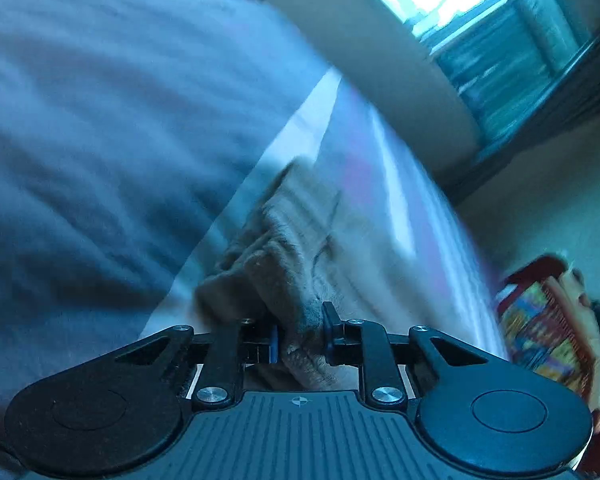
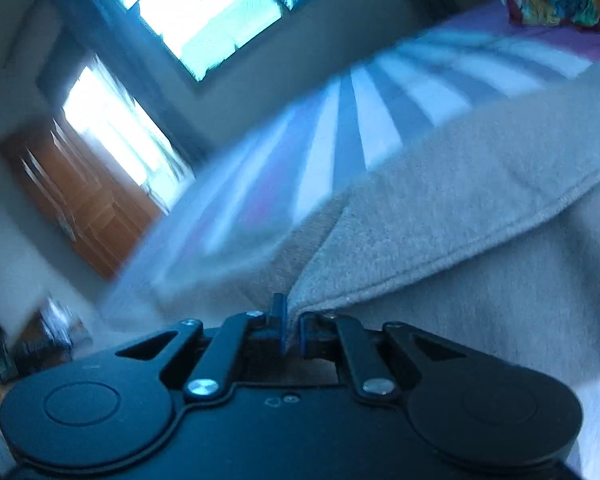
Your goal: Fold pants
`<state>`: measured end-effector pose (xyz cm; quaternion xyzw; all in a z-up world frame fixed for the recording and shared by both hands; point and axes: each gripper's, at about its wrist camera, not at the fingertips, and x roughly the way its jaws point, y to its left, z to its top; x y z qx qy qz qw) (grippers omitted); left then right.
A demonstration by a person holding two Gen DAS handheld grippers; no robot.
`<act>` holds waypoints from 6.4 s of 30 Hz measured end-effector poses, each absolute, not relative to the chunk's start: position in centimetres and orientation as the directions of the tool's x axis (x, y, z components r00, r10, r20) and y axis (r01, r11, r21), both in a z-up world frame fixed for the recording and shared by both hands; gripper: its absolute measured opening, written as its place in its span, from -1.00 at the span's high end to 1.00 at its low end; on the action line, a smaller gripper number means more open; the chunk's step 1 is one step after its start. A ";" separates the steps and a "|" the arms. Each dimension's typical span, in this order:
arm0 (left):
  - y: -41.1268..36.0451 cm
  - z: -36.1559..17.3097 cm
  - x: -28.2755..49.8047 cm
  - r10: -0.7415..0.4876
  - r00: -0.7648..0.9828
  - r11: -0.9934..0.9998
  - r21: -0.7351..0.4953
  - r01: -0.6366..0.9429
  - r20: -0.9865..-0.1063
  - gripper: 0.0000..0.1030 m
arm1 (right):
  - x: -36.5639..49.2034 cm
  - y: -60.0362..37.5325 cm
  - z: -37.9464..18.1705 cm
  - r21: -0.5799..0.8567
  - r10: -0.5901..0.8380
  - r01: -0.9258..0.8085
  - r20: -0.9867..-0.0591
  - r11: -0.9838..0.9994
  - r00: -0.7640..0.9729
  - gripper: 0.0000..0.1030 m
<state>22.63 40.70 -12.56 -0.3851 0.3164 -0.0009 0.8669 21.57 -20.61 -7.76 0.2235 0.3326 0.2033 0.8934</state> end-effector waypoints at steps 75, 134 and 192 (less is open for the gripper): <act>29.5 -11.4 21.9 0.004 0.720 0.886 -0.331 -0.324 -0.694 -0.53 | 18.2 -46.4 -15.0 0.869 0.315 0.170 -0.342 0.465 0.885 0.38; 35.7 -9.6 23.2 -0.029 0.783 0.812 -0.472 -0.344 -0.621 0.59 | 17.4 -47.6 -11.2 0.505 -0.050 0.396 -0.568 0.767 0.821 0.89; 36.1 -9.9 17.7 0.077 0.873 0.796 -0.497 -0.345 -0.482 0.41 | 41.2 -4.7 -5.2 0.118 0.548 -0.619 -0.611 0.777 0.571 0.53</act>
